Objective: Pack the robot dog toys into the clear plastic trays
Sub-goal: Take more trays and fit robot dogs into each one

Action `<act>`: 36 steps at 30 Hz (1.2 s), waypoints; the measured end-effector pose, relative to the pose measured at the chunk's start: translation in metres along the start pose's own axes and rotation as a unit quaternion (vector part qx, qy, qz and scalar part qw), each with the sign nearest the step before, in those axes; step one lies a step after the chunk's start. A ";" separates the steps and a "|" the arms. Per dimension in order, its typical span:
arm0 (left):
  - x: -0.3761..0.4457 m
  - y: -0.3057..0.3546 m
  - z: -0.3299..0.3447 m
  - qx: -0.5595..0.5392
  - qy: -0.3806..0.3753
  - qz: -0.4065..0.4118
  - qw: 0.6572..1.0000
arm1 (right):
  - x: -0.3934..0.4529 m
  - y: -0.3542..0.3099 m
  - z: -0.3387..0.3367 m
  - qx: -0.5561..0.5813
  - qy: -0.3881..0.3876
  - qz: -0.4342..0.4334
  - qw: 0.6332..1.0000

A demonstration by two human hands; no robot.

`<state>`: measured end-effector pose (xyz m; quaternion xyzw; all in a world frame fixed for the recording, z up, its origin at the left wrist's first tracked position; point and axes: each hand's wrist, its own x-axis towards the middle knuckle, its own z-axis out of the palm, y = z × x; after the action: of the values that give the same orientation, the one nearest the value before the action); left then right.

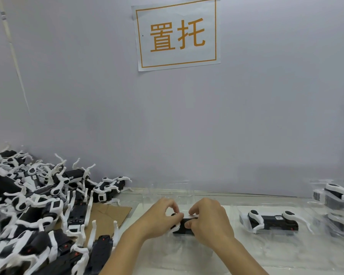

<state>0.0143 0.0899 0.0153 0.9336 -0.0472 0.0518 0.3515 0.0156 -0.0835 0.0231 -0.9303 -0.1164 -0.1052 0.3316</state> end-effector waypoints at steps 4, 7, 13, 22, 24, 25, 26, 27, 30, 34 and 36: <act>0.001 -0.001 0.001 0.009 0.009 -0.012 1.000 | 0.001 0.000 -0.009 0.015 -0.016 -0.006 1.000; 0.001 -0.002 0.001 -0.003 0.008 -0.014 1.000 | 0.005 0.001 -0.024 -0.004 -0.033 -0.012 0.999; 0.001 -0.004 0.001 -0.016 0.008 -0.016 1.000 | 0.008 0.003 -0.048 -0.116 -0.087 -0.002 0.989; -0.001 -0.005 0.002 -0.016 -0.006 -0.006 1.000 | 0.006 0.000 -0.035 -0.132 -0.020 -0.013 0.991; -0.001 -0.004 0.001 -0.014 -0.006 -0.006 1.000 | 0.007 0.003 -0.032 -0.120 -0.015 -0.003 0.993; -0.001 -0.004 0.001 -0.014 -0.008 -0.006 1.000 | 0.007 0.005 -0.030 -0.118 -0.017 0.000 0.993; -0.001 -0.003 0.001 -0.013 -0.010 -0.006 1.000 | 0.008 0.007 -0.029 -0.117 -0.020 0.002 0.993; -0.001 -0.002 0.001 -0.011 -0.010 -0.007 1.000 | 0.008 0.008 -0.027 -0.114 -0.020 0.005 0.993; -0.001 0.000 0.002 -0.003 -0.007 -0.010 1.000 | 0.009 0.011 -0.025 -0.105 -0.017 0.008 0.994; -0.001 0.000 0.003 -0.011 0.003 -0.011 1.000 | 0.010 0.014 -0.026 -0.102 -0.036 0.001 0.994; 0.000 -0.001 0.004 -0.021 0.010 -0.015 1.000 | 0.010 0.015 -0.026 -0.118 -0.040 -0.019 0.992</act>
<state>0.0149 0.0880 0.0118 0.9259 -0.0313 0.0545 0.3726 0.0268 -0.1099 0.0366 -0.9639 -0.1337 -0.0875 0.2129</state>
